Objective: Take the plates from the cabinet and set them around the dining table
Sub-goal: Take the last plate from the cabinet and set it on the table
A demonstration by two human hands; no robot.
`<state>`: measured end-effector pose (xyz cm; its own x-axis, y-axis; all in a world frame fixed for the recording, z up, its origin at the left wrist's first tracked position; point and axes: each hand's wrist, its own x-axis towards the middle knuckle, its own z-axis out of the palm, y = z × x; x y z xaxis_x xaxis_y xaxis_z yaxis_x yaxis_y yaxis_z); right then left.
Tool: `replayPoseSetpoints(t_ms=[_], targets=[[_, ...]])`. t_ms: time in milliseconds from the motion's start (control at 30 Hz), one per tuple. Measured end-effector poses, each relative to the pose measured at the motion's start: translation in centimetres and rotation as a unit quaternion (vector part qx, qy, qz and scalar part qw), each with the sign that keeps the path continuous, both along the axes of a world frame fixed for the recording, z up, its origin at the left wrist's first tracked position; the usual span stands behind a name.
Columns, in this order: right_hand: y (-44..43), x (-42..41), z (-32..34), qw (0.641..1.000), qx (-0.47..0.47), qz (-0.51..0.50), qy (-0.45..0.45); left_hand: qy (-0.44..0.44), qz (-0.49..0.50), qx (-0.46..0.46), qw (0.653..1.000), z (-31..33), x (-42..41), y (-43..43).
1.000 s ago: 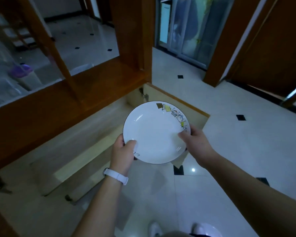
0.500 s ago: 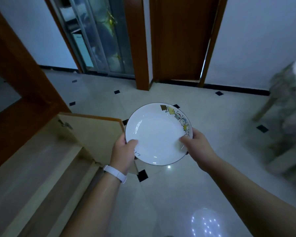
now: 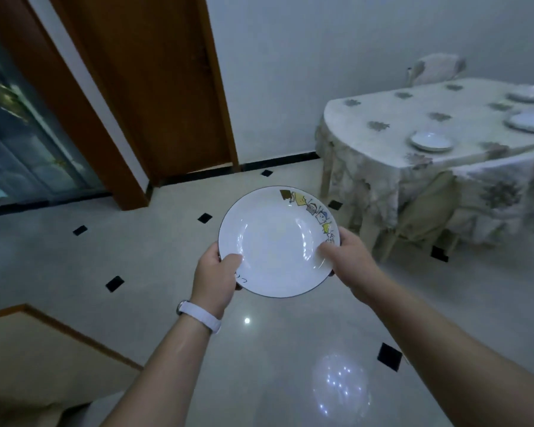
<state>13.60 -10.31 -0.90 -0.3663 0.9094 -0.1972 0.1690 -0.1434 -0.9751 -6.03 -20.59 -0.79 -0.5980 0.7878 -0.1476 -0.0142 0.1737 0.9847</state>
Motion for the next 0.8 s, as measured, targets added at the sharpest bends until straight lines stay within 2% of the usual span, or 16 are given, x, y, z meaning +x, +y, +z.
replayPoseSetpoints(t_ms=[167,400,800], targets=[[2.3,6.3,0.4,0.996,-0.006,-0.086,0.014,0.003,-0.073,0.007,0.997,0.4,5.4,6.0],[5.2,11.7,-0.8,0.982,-0.013,-0.187,-0.015,-0.015,-0.174,-0.013,0.984,-1.4,9.6,13.1],[18.7,11.4,-1.3,0.953,-0.037,-0.298,-0.032,-0.016,-0.282,-0.017,0.959,-2.8,9.7,32.0]])
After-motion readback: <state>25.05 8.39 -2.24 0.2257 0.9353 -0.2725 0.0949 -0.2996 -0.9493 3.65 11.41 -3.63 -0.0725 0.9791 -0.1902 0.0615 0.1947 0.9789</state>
